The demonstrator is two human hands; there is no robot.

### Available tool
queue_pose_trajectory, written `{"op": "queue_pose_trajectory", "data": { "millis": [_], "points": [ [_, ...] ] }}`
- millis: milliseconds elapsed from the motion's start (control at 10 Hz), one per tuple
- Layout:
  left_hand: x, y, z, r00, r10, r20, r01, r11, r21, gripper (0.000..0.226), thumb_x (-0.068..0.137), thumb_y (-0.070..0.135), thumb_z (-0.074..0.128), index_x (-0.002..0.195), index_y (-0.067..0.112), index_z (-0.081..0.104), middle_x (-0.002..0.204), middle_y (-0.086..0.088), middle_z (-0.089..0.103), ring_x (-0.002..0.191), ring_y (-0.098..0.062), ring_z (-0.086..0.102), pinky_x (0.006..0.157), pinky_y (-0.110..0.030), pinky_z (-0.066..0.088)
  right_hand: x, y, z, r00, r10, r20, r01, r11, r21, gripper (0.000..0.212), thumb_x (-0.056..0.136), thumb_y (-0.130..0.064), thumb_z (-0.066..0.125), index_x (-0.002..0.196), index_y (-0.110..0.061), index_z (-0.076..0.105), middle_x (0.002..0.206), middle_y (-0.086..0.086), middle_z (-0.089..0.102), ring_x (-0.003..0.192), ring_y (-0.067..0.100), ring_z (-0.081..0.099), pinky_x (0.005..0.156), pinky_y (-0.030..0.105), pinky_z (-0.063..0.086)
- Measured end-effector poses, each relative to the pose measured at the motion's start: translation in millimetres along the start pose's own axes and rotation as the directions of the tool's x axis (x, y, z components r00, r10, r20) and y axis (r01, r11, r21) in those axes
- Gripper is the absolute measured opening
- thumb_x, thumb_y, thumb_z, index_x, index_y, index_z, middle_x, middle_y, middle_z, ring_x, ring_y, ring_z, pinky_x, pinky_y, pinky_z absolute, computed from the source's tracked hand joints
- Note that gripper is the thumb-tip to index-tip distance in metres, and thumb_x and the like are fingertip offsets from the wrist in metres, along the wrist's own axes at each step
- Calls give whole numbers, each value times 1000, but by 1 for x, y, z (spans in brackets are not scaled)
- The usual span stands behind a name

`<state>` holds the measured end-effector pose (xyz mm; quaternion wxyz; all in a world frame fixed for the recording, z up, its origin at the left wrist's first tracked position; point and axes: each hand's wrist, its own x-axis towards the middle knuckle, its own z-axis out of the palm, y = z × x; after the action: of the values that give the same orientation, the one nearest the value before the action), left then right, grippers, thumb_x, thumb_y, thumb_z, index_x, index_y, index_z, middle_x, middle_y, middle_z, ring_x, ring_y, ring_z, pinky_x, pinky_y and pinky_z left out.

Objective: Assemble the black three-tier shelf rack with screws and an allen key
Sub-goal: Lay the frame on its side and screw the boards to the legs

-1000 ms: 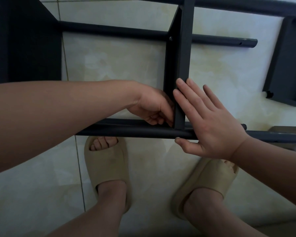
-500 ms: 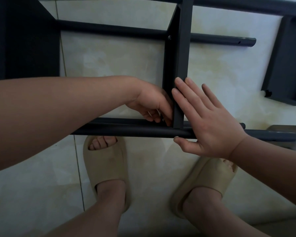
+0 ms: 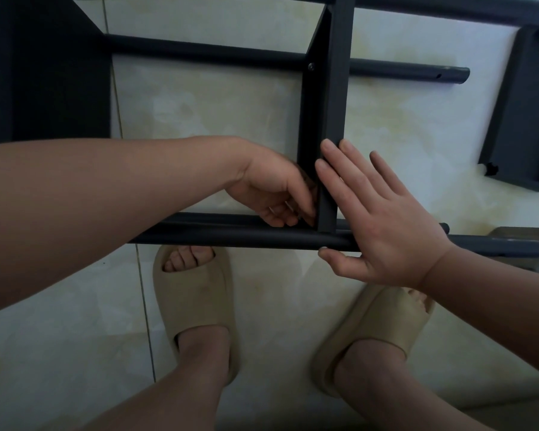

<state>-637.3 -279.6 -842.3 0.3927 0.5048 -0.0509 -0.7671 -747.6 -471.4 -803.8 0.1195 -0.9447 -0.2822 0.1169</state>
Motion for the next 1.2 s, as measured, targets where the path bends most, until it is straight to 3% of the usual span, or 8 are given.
{"op": "queue_pose_trajectory", "data": {
  "millis": [100,300,600,700,800,900,1200],
  "points": [
    [0,0,1,999,-31,-13,32,997,73,11,95,16,58,95,17,69,85,4,68,72,-12,55,74,-26,46,0,0,0,1000,-1,-2,1,1000,-1,95,91,-62,47,160,-4,19,169,15,10,157,31,7,121,61,22],
    [4,2,5,997,24,-67,-19,997,73,12,93,6,62,87,15,68,73,4,66,67,-10,51,66,-22,42,0,1,1,1000,-4,-9,4,1000,-3,96,90,-61,48,160,-4,19,169,15,10,157,31,7,121,60,22],
    [2,1,3,999,35,-39,-34,999,33,15,92,2,60,89,15,67,77,2,63,73,-11,54,72,-24,43,-1,1,2,1000,-4,-13,4,1000,-4,95,90,-61,48,160,-4,20,169,15,11,157,31,8,122,59,21],
    [1,0,1,1000,-16,-13,16,999,42,11,94,11,58,100,15,67,88,2,65,77,-12,55,77,-27,44,-1,1,2,1000,-3,-11,3,1000,-4,95,91,-62,47,160,-4,20,169,15,11,157,31,8,122,59,21],
    [2,-1,3,999,-9,-40,12,997,79,9,95,15,59,100,15,67,84,4,67,73,-12,54,73,-26,44,-1,0,1,1000,-4,-13,4,1000,-5,95,90,-61,48,160,-4,20,169,15,11,157,31,8,122,60,22],
    [4,0,5,998,30,-59,-25,997,77,10,94,7,60,91,14,67,74,5,66,68,-11,53,68,-24,43,-1,0,1,1000,-1,-12,1,1000,0,95,90,-61,48,160,-4,20,169,15,11,157,31,8,122,60,22],
    [6,-1,5,998,43,-42,-42,999,29,12,92,2,61,90,12,67,76,1,63,69,-11,53,68,-23,40,-1,0,1,1000,-1,-6,1,1000,-5,96,90,-61,49,160,-4,19,169,15,10,157,31,8,122,59,21]
  ]
}}
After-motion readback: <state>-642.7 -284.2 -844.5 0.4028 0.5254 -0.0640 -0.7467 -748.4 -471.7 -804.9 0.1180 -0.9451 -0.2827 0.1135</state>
